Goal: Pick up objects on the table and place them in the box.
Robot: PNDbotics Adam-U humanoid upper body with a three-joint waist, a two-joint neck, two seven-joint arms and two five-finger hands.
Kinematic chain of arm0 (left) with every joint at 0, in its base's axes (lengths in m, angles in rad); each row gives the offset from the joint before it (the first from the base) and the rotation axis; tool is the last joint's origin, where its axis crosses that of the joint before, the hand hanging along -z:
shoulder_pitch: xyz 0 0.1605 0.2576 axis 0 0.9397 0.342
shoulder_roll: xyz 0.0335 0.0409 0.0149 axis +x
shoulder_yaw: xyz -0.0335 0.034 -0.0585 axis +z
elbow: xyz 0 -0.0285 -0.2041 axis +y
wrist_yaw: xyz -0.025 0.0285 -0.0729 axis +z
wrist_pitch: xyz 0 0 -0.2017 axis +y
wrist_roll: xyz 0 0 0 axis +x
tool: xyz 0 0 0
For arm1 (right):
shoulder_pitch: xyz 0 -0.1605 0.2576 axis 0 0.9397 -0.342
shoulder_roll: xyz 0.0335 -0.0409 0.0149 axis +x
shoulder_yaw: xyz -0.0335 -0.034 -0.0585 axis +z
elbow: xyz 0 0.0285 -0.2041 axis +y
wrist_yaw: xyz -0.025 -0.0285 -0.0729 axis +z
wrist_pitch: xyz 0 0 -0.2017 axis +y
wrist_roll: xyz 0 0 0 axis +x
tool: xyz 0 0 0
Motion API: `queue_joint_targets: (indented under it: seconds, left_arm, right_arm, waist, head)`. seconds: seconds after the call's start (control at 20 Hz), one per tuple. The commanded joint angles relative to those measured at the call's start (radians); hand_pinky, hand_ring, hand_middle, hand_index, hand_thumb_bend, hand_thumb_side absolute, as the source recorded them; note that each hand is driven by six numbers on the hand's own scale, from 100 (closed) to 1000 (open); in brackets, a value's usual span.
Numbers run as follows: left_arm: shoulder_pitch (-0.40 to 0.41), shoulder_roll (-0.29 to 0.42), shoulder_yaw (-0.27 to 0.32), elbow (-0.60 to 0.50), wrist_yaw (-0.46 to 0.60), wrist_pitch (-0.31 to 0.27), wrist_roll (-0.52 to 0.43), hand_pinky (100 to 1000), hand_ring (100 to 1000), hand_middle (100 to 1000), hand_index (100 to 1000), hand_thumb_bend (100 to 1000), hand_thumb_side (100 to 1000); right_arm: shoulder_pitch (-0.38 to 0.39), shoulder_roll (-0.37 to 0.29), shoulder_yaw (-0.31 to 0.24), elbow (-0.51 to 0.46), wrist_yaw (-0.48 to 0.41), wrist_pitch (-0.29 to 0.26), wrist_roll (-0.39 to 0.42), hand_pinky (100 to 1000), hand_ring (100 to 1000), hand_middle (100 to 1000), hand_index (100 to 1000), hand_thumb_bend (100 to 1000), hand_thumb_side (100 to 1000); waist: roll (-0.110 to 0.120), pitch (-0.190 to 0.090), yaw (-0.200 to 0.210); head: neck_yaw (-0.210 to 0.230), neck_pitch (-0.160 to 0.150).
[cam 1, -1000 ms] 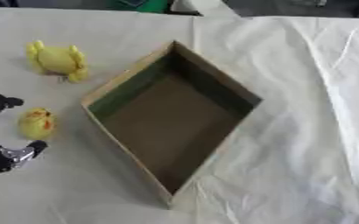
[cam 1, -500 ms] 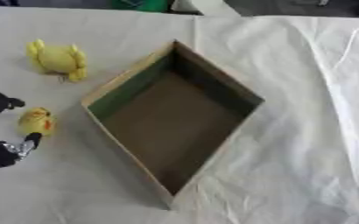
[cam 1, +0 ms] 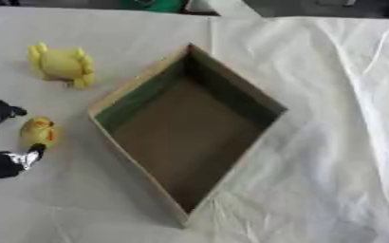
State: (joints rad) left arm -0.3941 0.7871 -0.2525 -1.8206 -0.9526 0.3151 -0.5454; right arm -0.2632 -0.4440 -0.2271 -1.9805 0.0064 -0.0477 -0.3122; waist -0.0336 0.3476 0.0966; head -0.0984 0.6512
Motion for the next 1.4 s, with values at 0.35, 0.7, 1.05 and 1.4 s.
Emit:
queue_joint_targets:
  seconds: [0.35, 0.7, 1.05, 1.4]
  left_arm:
    - [-0.036, -0.013, 0.006, 0.07, 0.015, 0.002, 0.008, 595, 786, 759, 873, 299, 696]
    - [-0.034, -0.025, 0.018, 0.065, 0.065, 0.039, 0.109, 468, 676, 619, 735, 100, 489]
    - [-0.034, -0.026, 0.037, 0.016, 0.152, 0.113, 0.241, 350, 575, 511, 624, 100, 328]
    - [-0.036, -0.021, 0.056, -0.056, 0.169, 0.136, 0.256, 278, 523, 461, 561, 100, 245]
  right_arm:
    - [-0.005, -0.014, -0.006, -0.019, -0.007, 0.002, 0.005, 732, 555, 424, 719, 100, 501]
    - [-0.002, -0.011, -0.008, -0.019, -0.008, 0.005, 0.006, 734, 555, 424, 720, 100, 503]
    - [-0.001, -0.011, -0.009, -0.019, -0.008, 0.005, 0.008, 735, 556, 424, 721, 100, 501]
    - [0.001, -0.01, -0.01, -0.019, -0.009, 0.005, 0.01, 736, 557, 425, 722, 100, 502]
  waist:
    - [0.004, -0.009, -0.001]
    - [0.003, -0.005, -0.003]
    - [0.004, -0.005, -0.003]
    - [0.004, -0.011, -0.003]
  head:
    - [0.001, -0.011]
    - [-0.002, -0.012]
    - [-0.012, -0.009]
    - [-0.038, -0.002]
